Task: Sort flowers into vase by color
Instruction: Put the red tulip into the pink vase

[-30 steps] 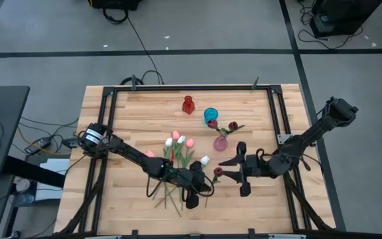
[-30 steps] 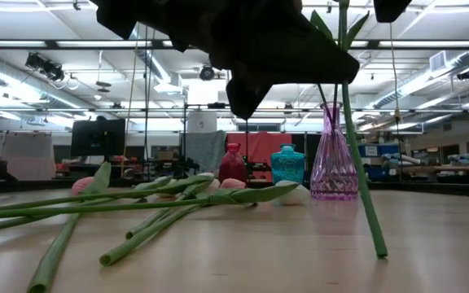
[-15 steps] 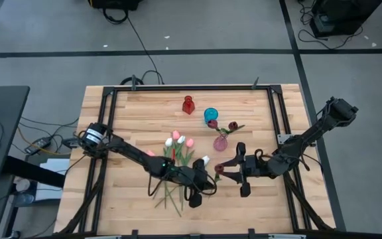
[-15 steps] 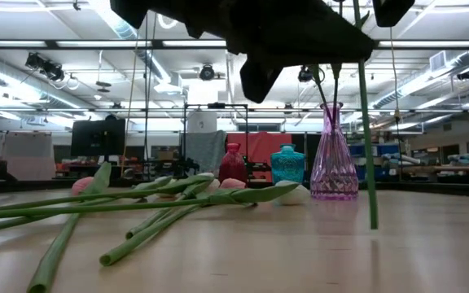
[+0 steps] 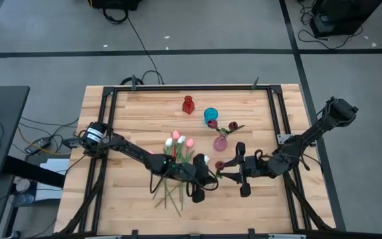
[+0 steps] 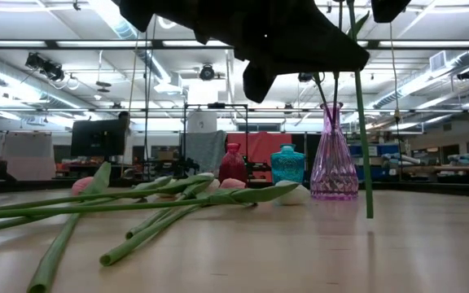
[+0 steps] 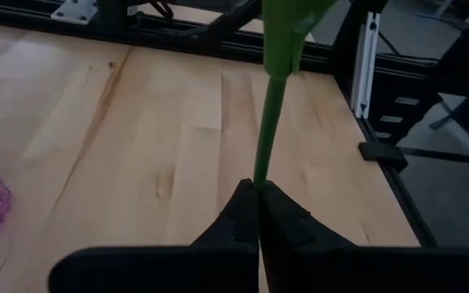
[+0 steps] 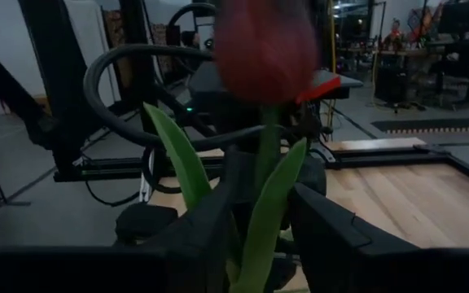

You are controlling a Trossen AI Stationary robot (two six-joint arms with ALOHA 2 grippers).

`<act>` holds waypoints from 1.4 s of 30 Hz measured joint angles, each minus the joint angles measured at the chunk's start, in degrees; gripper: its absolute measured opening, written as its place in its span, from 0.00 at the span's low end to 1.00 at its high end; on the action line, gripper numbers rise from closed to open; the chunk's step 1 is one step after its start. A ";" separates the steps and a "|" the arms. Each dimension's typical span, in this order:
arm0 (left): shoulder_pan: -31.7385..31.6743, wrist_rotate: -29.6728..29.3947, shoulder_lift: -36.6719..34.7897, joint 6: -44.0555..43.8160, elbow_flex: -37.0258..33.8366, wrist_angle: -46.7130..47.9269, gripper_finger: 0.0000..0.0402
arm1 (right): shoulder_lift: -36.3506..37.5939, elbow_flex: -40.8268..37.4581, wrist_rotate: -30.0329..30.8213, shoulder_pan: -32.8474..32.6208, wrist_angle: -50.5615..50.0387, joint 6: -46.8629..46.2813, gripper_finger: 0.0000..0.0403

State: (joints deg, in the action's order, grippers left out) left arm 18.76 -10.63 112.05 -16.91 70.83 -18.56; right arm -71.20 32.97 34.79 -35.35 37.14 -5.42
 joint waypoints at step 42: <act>0.48 -2.31 -3.75 3.14 0.02 0.89 0.48 | 4.97 -0.04 -3.70 2.21 -3.83 -3.49 0.03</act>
State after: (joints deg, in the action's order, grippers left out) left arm 19.24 -12.94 108.30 -13.78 70.85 -17.66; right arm -66.22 32.93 31.08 -33.14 33.31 -8.91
